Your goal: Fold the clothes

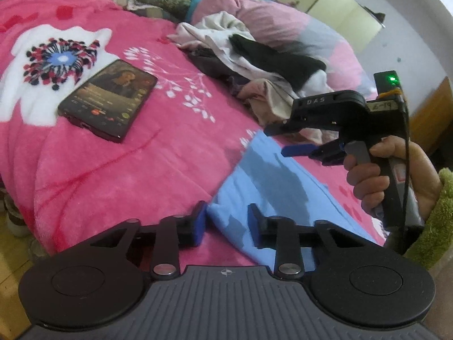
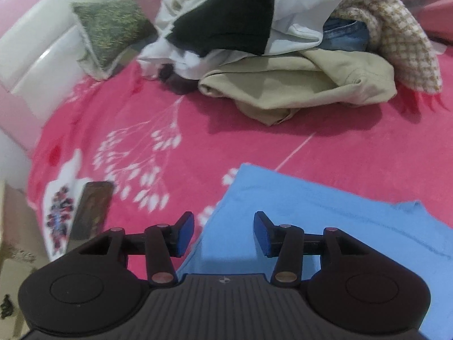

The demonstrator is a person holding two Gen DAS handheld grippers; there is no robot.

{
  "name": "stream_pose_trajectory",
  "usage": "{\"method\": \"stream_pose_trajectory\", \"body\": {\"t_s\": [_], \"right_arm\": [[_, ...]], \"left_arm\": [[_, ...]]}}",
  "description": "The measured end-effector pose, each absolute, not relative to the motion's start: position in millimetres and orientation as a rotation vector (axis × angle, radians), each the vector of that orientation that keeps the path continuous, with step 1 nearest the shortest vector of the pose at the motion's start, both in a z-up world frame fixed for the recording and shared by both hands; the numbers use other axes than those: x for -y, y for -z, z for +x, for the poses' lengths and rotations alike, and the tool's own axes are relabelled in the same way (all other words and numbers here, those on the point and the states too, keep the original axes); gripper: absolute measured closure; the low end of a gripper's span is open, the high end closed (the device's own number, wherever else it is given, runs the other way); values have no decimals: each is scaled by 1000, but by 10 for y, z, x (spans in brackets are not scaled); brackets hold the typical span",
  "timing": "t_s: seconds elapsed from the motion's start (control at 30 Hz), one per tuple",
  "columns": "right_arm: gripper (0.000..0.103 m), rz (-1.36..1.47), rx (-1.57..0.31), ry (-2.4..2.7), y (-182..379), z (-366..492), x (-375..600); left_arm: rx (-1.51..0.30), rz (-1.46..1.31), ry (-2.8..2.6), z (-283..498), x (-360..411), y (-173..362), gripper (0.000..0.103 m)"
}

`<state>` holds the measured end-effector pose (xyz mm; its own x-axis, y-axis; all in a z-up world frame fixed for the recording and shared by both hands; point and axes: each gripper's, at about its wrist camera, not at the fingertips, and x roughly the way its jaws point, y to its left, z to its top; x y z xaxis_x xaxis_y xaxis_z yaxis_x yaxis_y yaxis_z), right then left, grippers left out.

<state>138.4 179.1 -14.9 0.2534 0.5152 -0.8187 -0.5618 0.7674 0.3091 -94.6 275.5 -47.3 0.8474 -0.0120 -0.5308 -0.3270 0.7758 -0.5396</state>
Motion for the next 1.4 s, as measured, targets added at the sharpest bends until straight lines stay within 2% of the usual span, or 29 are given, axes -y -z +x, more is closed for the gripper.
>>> {"method": "stream_pose_trajectory", "body": {"t_s": [0.03,0.13,0.53,0.67,0.73,0.8,0.87,1.4], "right_arm": [[54,-53,-1094,-723,167,1421,-1823],[54,-70,-1119,-701,239,1533,-1924],[53,-292,-1124,-703,391,1569,-2297],[63,-337,-1118,-709,387,1571,-2305],[71,-344,-1111,-707,383,1581,-2288],[92,-327,-1105,-699,369,1613,-2228],[98,-280,-1111,-698,350,1665,-2125],[100,190,-983,-765,-344,1664,-575]], "left_arm": [[-541,-657,-189,-940,-2747,478,90],[-532,-628,-194,-944,-2720,486,96],[-322,-514,-93,-1077,-2422,284,100],[-305,-469,-35,-1041,-2289,234,100],[-300,-452,-13,-1029,-2240,216,100],[-297,-442,4,-1031,-2203,206,100],[-298,-443,15,-1029,-2178,200,100],[-269,-389,199,-1021,-1615,-89,100]]}}
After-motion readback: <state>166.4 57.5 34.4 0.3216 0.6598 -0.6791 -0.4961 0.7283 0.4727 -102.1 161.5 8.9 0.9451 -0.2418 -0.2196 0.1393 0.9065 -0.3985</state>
